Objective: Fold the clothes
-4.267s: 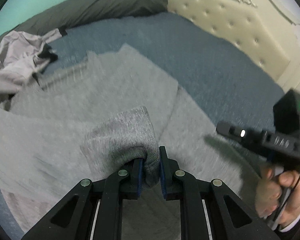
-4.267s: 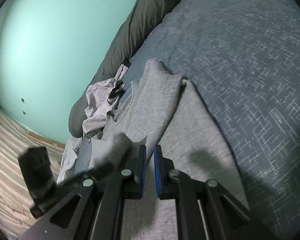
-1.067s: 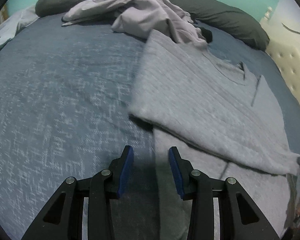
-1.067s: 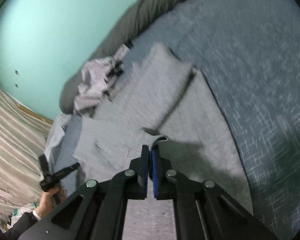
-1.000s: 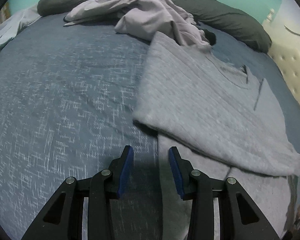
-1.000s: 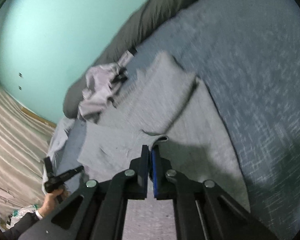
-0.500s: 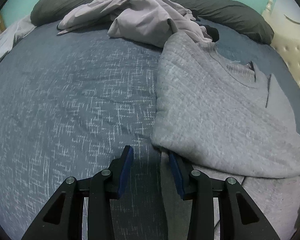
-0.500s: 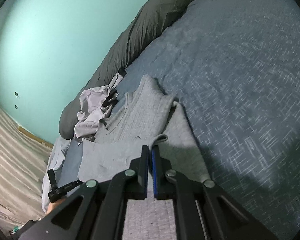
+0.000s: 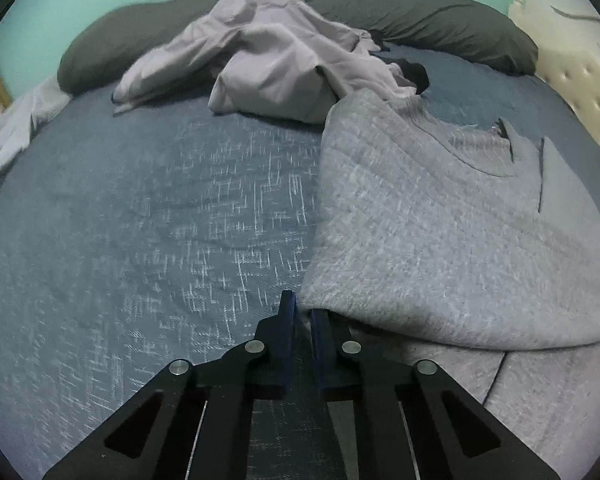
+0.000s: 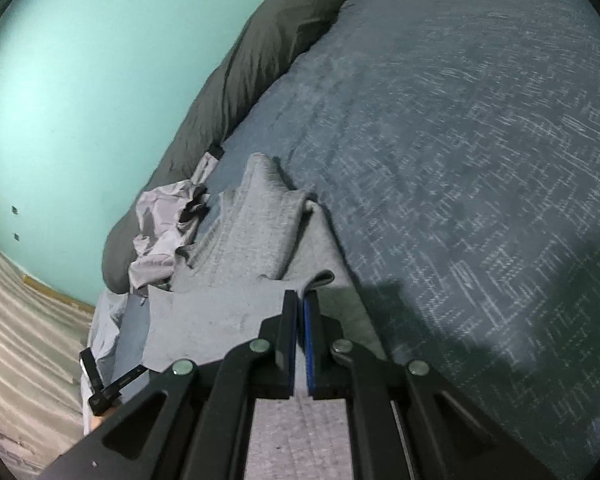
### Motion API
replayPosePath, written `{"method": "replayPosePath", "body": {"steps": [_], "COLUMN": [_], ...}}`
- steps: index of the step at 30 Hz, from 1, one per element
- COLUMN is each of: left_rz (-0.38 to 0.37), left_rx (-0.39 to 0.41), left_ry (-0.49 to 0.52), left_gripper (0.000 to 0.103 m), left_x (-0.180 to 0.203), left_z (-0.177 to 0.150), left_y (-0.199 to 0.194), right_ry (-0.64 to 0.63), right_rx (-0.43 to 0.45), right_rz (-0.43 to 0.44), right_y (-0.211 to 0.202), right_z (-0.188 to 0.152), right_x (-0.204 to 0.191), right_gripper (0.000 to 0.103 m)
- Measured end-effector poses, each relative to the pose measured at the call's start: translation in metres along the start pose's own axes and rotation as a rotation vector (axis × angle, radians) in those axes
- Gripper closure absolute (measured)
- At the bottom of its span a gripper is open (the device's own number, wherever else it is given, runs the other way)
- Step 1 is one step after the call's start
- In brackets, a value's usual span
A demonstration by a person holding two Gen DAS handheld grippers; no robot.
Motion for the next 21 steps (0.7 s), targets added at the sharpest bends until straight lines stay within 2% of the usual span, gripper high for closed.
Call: {"method": "replayPosePath", "body": {"steps": [5,12,15,17,18,21], "left_rz": [-0.056,-0.068,-0.083,-0.109,-0.120,-0.143], "left_rx": [-0.049,-0.024,-0.022,-0.015,-0.014,-0.022], "left_ry": [-0.090,-0.221,-0.184,-0.159,-0.150,-0.128], "left_gripper": [0.095,0.095,0.094,0.087,0.080,0.077], "left_x": [-0.012,-0.047,-0.041,-0.030,-0.022,-0.002], "left_z": [-0.005,-0.007,0.008,0.025,0.033,0.059], "left_y": [0.007,-0.017,-0.019,-0.018,-0.016,-0.007], "right_ry": [0.026,0.046,0.051,0.053,0.052,0.043], "right_rx": [-0.078,-0.101,-0.106,-0.109,-0.108,-0.108], "right_rz": [-0.058,-0.085,-0.087,-0.088,-0.089,-0.092], "right_y": [0.014,0.018,0.021,0.022,0.022,0.023], "right_z": [-0.011,-0.017,-0.020,-0.021,-0.021,-0.019], "right_x": [0.010,0.019,0.020,0.021,0.021,0.021], "right_gripper": [0.100,0.100,0.100,0.100,0.100,0.100]}}
Point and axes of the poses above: each gripper's, at about its wrist camera, not at the fingertips, and y roughly the way its jaws point, x to its right, z to its top, the point moved 4 cm from there along y, roughly the way its jaws point, and after that the axes turned 3 degrees about -x, right-handed, at the moved point
